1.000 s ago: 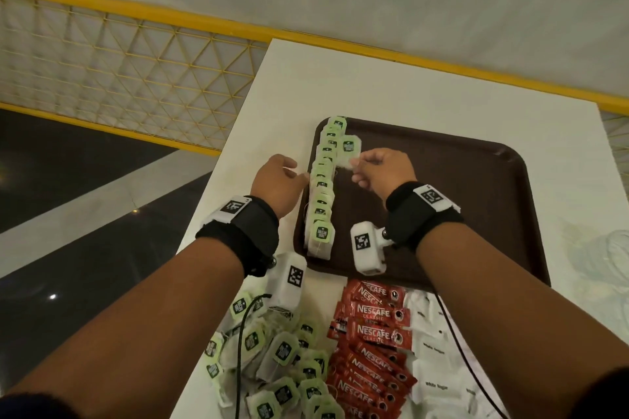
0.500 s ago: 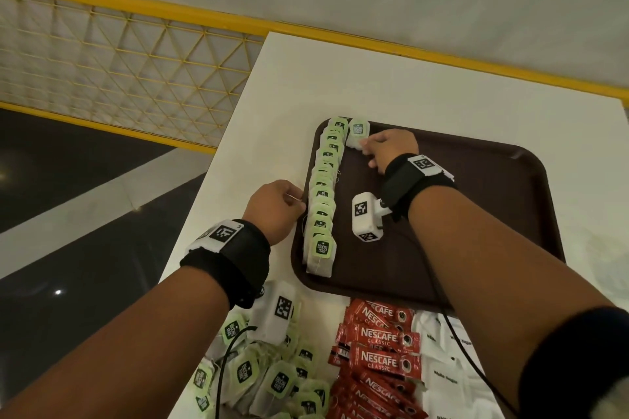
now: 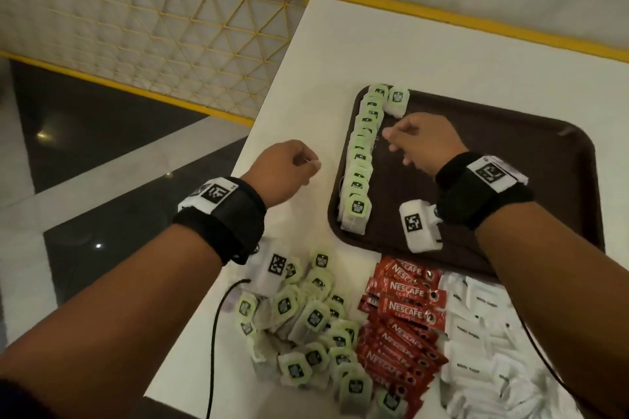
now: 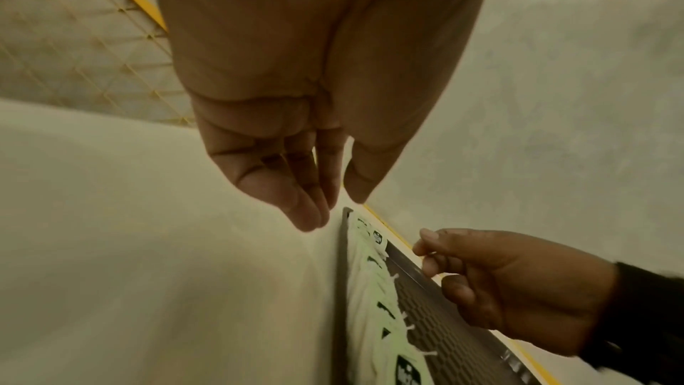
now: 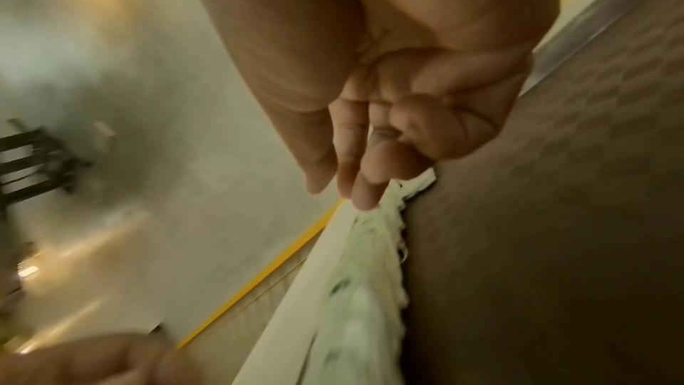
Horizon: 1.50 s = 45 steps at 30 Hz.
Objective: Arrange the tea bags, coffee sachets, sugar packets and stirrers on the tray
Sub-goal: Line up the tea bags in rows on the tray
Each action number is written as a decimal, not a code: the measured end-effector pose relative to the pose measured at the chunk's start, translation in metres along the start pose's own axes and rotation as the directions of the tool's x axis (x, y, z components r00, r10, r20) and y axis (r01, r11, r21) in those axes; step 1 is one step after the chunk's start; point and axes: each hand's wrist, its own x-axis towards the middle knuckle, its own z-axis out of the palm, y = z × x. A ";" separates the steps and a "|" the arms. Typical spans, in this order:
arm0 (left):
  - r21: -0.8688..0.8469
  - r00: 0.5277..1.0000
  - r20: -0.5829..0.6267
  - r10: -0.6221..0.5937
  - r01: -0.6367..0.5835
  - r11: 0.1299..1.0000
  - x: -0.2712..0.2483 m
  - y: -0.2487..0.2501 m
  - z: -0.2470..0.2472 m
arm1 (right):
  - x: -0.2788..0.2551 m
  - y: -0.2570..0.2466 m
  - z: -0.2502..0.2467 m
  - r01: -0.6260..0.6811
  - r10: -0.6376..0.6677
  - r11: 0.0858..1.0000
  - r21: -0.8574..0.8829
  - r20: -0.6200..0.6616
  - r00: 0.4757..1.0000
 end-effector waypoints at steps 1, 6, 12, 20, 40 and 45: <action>0.024 0.999 0.033 0.004 -0.004 1.000 -0.008 -0.004 -0.005 | -0.017 -0.004 0.004 0.047 -0.044 0.998 -0.040 0.086 0.995; 0.208 0.976 0.209 0.059 -0.103 0.973 -0.050 -0.028 -0.015 | -0.094 -0.016 0.036 0.253 -0.118 0.937 -0.240 0.464 0.878; 0.415 0.941 0.336 0.030 -0.177 0.892 -0.083 -0.053 -0.008 | -0.146 -0.006 0.079 0.250 0.065 0.861 -0.443 0.584 0.809; 0.480 0.917 0.398 0.018 -0.224 0.848 -0.098 -0.071 0.009 | -0.177 0.005 0.111 0.166 0.109 0.838 -0.519 0.459 0.882; 0.335 0.955 0.274 0.111 -0.203 0.920 -0.097 -0.071 0.010 | -0.182 0.018 0.110 0.073 -0.035 0.992 -0.101 0.338 0.941; 0.122 0.950 0.242 0.199 -0.234 0.965 -0.095 -0.060 0.008 | -0.180 0.020 0.089 0.040 -0.048 0.999 0.031 0.341 0.939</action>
